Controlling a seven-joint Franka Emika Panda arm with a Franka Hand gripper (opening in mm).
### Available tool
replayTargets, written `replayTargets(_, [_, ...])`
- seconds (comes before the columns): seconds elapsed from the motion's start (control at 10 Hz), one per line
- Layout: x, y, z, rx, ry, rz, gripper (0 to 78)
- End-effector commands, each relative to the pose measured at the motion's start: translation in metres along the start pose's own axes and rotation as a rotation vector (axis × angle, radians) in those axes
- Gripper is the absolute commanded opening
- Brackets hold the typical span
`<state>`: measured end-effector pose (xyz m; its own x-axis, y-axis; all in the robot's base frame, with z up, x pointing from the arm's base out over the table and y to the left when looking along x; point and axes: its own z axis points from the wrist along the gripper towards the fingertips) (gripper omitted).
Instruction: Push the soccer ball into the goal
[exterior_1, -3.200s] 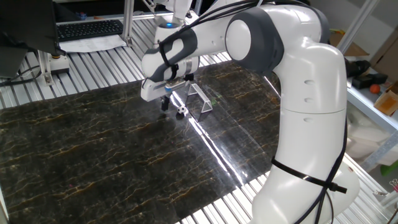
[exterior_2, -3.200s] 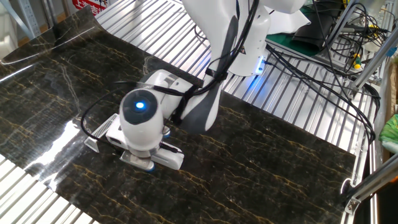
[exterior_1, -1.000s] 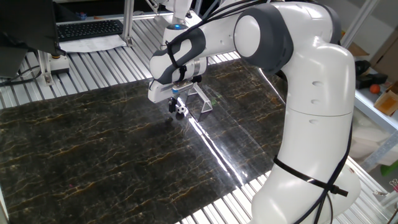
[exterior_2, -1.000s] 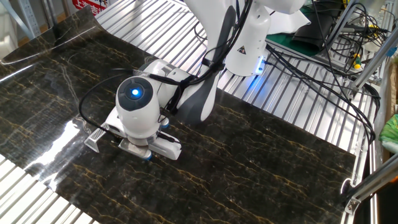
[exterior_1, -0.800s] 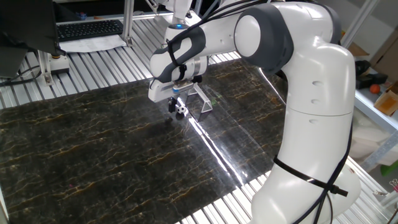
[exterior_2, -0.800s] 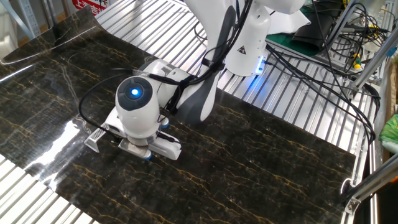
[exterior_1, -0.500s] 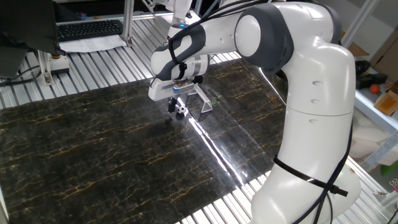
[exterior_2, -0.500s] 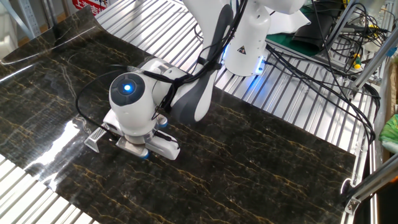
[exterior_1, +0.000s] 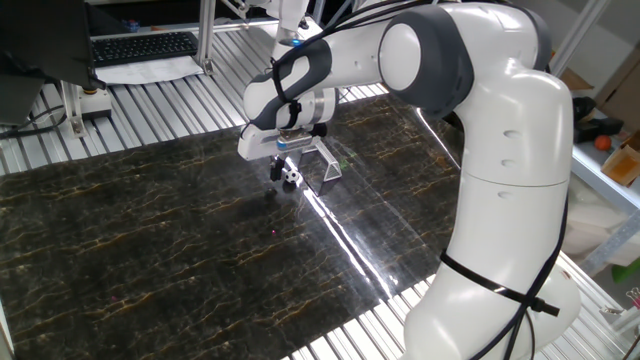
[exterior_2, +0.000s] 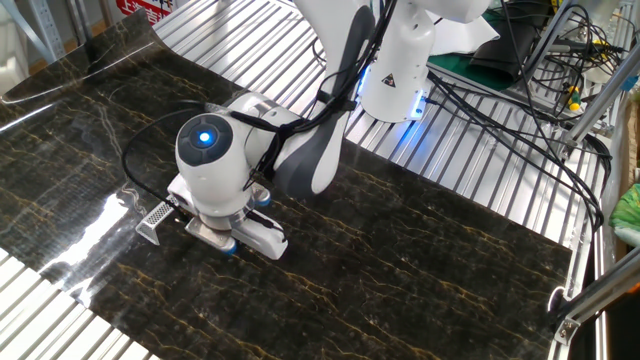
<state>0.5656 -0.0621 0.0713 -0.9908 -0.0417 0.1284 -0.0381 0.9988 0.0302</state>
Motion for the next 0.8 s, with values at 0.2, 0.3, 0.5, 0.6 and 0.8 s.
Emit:
replayTargets(0.2, [-0.004, -0.031, 0.007, 0.026, -0.007, -0.062, 0.0])
replayTargets(0.3, [-0.002, -0.047, 0.008, 0.079, -0.001, -0.096, 0.0])
replayTargets(0.5, [0.000, -0.065, -0.005, 0.225, 0.026, -0.150, 0.0])
replayTargets(0.6, [0.000, -0.062, -0.010, 0.197, 0.036, -0.139, 0.0])
replayTargets(0.8, [0.000, -0.051, -0.009, 0.137, 0.027, -0.099, 0.0])
